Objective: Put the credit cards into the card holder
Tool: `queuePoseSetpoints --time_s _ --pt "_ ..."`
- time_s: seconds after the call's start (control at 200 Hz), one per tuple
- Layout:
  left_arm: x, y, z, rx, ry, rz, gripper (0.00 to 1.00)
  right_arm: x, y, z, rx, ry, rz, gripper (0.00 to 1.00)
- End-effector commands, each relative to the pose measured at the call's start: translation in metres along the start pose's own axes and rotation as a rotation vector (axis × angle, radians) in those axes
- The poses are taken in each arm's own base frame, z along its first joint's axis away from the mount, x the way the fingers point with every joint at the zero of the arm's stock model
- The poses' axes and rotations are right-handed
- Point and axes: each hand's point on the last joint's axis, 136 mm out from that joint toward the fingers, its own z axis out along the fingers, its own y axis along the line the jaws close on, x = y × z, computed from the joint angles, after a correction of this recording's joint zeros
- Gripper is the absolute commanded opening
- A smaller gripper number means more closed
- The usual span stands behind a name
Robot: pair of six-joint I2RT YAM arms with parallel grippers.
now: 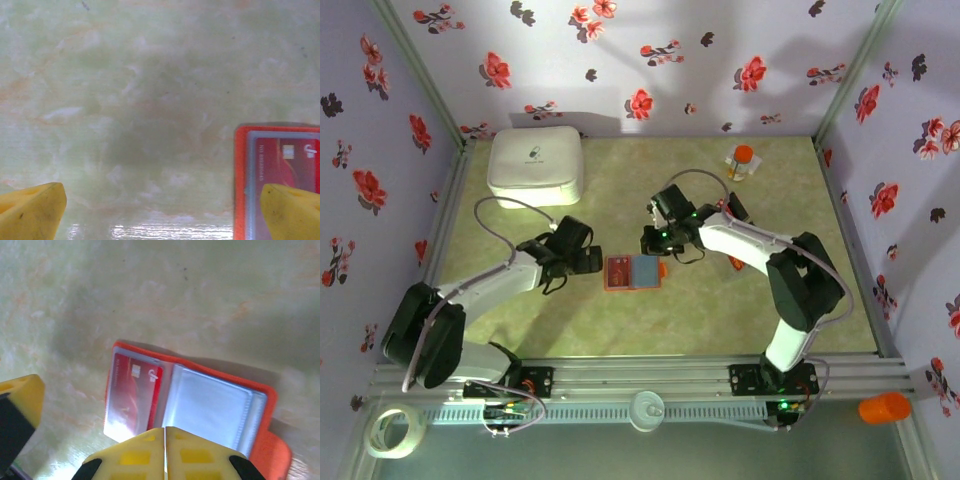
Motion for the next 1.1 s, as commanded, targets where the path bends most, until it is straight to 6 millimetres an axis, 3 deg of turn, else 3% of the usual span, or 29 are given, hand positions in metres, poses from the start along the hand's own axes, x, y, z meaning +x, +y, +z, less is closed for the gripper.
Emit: queuePoseSetpoints --time_s 0.0,0.28,0.57,1.095 --pt "-0.012 -0.013 -0.011 0.067 -0.016 -0.043 1.0 0.007 -0.019 -0.008 0.064 0.008 -0.024 0.11" --pt "-0.016 -0.037 -0.01 0.128 -0.012 -0.043 1.0 0.012 -0.028 -0.01 0.072 0.014 -0.025 0.11" --pt "-0.003 -0.065 0.002 0.149 0.022 0.008 1.0 0.011 -0.029 -0.009 0.07 0.014 -0.021 0.11" --pt "0.015 -0.073 0.017 0.142 0.056 0.034 1.0 0.01 -0.021 0.007 0.015 0.043 0.013 0.11"
